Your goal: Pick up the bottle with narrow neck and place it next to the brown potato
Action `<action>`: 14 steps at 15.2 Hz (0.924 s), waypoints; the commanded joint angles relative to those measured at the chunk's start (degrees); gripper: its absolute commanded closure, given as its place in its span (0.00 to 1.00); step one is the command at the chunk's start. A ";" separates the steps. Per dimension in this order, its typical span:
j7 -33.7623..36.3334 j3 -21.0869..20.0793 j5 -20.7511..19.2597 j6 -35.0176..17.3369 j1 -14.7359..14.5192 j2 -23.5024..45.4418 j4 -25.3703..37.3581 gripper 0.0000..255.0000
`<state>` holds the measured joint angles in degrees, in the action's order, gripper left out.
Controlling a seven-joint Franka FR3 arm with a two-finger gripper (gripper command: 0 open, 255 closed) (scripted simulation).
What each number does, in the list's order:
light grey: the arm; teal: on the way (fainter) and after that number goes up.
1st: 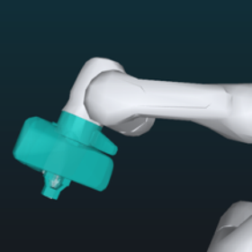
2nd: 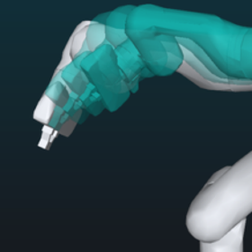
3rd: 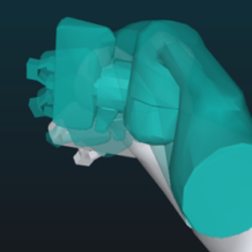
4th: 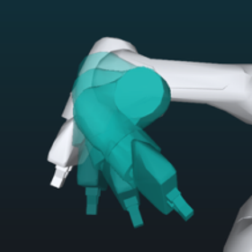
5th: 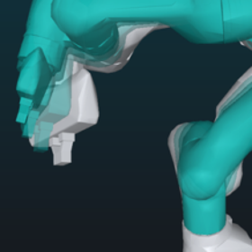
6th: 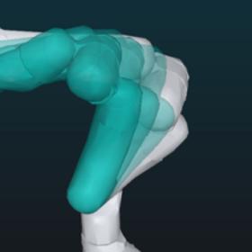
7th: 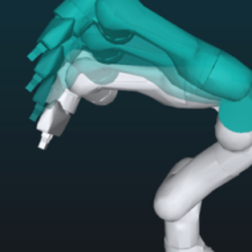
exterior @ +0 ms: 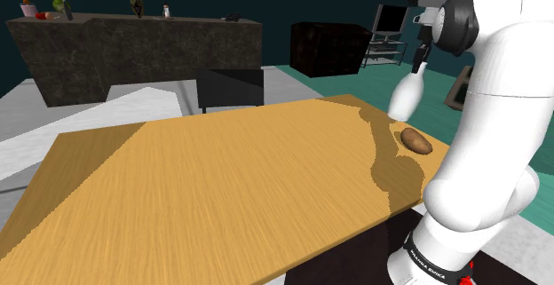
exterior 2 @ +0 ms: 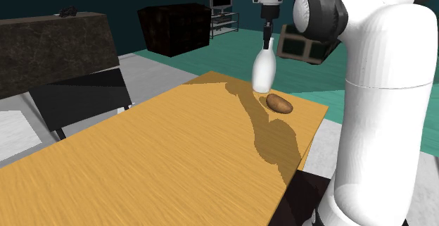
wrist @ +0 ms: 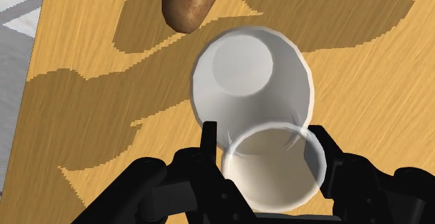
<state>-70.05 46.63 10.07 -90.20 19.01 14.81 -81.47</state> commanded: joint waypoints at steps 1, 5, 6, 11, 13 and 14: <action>-0.08 -0.06 0.03 -1.55 -0.16 0.00 -1.48 1.00; 0.07 -0.14 -0.36 -4.88 -0.86 -0.59 -5.27 1.00; 0.09 -0.16 -0.42 -5.68 -0.99 -0.69 -6.16 1.00; 0.07 -0.30 -0.50 -9.61 -1.50 -0.91 -10.27 1.00; 0.00 -0.37 -0.43 -11.14 -1.63 -0.87 -11.78 1.00; -0.04 -0.41 -0.37 -11.89 -1.68 -0.83 -12.51 1.00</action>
<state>-69.96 46.27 9.54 -101.20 17.31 13.82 -93.24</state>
